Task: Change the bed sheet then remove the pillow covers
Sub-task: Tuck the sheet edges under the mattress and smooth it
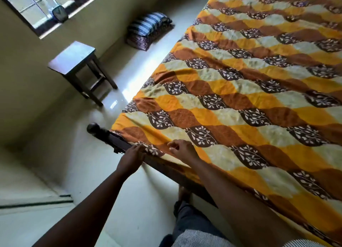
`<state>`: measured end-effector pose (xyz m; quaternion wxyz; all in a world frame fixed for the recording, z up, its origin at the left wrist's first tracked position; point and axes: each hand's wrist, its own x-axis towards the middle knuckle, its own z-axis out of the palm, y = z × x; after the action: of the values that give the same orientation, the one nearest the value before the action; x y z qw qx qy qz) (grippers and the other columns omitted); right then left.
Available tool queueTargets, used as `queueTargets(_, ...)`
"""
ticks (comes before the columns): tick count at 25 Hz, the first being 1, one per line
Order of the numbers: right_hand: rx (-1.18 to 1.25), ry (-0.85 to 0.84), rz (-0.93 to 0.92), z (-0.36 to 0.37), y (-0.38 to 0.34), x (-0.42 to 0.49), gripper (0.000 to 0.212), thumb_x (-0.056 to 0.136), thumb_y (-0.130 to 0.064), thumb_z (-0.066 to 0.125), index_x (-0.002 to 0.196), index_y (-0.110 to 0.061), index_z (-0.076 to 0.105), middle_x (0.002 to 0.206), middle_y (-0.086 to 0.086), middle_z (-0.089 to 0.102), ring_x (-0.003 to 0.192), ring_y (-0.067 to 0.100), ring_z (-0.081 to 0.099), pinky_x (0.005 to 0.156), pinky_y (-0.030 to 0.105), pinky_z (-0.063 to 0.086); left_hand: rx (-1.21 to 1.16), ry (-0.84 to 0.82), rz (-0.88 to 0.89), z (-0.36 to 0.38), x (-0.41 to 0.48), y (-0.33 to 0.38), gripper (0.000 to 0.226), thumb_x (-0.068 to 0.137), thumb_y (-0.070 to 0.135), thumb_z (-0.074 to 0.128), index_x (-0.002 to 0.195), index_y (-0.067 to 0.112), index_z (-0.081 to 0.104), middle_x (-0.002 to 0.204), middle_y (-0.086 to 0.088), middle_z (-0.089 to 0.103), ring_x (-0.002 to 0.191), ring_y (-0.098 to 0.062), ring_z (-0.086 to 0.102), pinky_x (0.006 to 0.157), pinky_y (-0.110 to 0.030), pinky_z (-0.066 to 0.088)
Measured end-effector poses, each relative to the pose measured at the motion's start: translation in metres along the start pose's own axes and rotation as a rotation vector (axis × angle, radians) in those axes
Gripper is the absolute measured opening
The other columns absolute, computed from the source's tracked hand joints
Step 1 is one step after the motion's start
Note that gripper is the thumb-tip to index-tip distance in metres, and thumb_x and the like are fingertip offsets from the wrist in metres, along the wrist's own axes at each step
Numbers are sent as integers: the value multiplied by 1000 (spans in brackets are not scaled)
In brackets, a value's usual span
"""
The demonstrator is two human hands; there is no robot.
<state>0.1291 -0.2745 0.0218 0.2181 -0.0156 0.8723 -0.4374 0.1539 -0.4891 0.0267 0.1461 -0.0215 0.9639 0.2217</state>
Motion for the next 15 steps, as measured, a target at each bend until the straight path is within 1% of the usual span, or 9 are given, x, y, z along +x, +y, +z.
queueTargets(3,12,-23,60,25,-19,32,24,88,-18,61,110,-12,68,112,8,68,102,20,63,86,25,48,98,-44,46,-20,43,-27,32,93,22,53,123,14,59,126,-9,59,116,-28,54,93,-38,45)
queueTargets(5,23,-21,125,42,-28,52,25,89,-22,60,111,-12,68,112,10,68,98,23,65,86,31,52,137,-80,129,-26,71,-46,31,93,25,53,123,19,61,129,-4,59,118,-26,55,91,-37,47)
queueTargets(7,6,-46,168,60,-33,70,27,89,-22,61,113,-11,67,114,11,67,100,24,64,86,31,51,188,-145,246,-27,93,-63,28,92,23,56,119,19,65,127,-4,61,116,-24,57,90,-33,49)
queueTargets(9,-58,-93,198,79,-36,82,31,87,-24,64,115,-12,64,116,10,66,105,24,61,87,31,50,255,-223,425,-27,113,-79,25,88,21,61,111,15,69,117,-6,66,108,-24,63,86,-32,52)
queueTargets(10,-90,-100,220,88,-36,85,34,85,-27,66,116,-14,63,116,8,65,107,24,60,87,32,50,286,-264,504,-26,122,-85,24,84,21,63,105,15,72,110,-8,70,101,-25,66,81,-32,54)
queueTargets(12,-145,-58,277,107,-37,92,37,82,-29,69,115,-17,60,117,6,63,108,25,58,87,35,50,324,-288,609,-24,143,-101,20,77,27,64,90,18,76,94,-5,74,84,-25,69,68,-28,55)
queueTargets(13,-186,-13,302,113,-38,95,37,82,-28,69,116,-17,59,118,5,62,109,25,57,87,35,49,324,-289,662,-23,153,-106,21,77,34,61,85,21,76,89,-2,74,79,-24,69,64,-26,54)
queueTargets(15,-315,56,310,124,-38,102,32,86,-24,64,116,-17,57,121,4,58,113,24,53,92,35,45,308,-316,764,-22,162,-107,26,77,43,54,82,29,75,85,3,72,77,-22,66,62,-26,51)
